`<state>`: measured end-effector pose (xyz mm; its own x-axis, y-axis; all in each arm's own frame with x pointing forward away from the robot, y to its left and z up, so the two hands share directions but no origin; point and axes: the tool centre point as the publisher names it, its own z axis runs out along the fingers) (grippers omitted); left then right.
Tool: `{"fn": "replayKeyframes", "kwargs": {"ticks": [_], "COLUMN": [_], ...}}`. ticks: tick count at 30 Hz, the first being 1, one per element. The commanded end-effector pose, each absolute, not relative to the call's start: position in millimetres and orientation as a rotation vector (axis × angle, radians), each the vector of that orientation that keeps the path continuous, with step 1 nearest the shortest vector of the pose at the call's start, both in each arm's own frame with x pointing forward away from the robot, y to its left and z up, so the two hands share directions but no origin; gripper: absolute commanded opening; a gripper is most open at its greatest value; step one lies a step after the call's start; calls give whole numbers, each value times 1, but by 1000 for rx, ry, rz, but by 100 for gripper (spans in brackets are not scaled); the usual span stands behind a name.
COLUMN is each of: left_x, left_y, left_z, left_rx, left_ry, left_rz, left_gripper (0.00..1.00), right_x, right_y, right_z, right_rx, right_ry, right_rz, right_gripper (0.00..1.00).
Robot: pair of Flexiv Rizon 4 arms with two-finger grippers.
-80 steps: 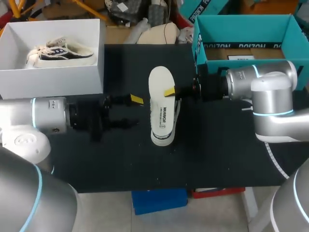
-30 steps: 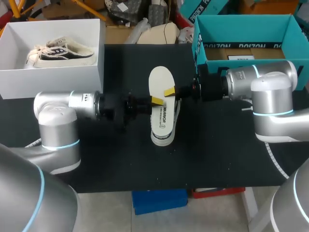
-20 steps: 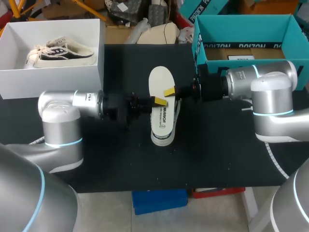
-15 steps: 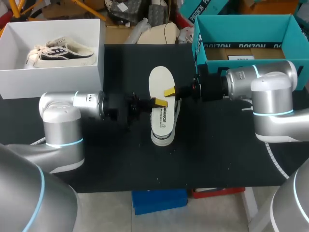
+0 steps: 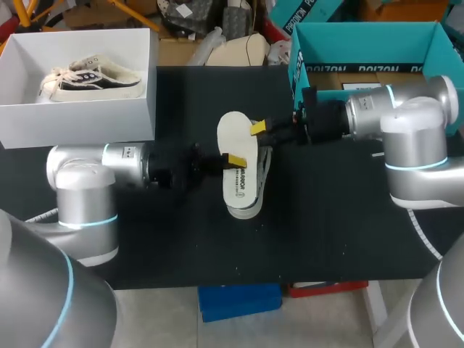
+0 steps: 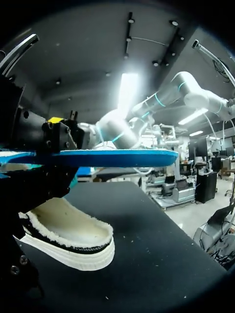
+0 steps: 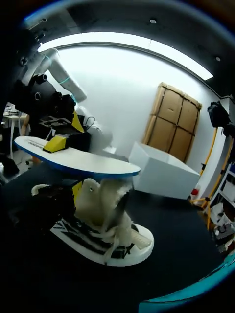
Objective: Take the shoe out of the shoebox, open the shoe tongue, remove and reinsert the insole, then place the shoe into the shoebox
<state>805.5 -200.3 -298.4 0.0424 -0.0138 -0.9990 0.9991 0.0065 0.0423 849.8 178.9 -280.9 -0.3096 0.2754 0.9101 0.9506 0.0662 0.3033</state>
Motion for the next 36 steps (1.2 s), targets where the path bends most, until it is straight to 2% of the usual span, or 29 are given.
{"fn": "replayKeyframes", "kwargs": {"ticks": [1,6,23,27,36], "left_x": [774,755,755,739,719], "left_y": [-170,-149,-149,-145,-144], "left_z": [-281,-277,-277,-270,-269], "left_rx": [1236,1311,1311,1237,1315], "left_ry": [1422,1434,1434,1459,1536], "left_rz": [-1067,-966,-966,-1308,-1466], "left_gripper": [0,0,0,0,0], "right_x": [833,830,830,820,777], "right_y": [164,155,155,153,140], "right_z": [-251,-236,-236,-236,-248], "right_rx": [-1383,-1475,-1475,-1512,-1584], "right_ry": [-1858,-1968,-1968,-2118,-2191], "right_rz": [-1243,-1249,-1249,-1155,-1046], "right_gripper": [100,100,100,100,100]}}
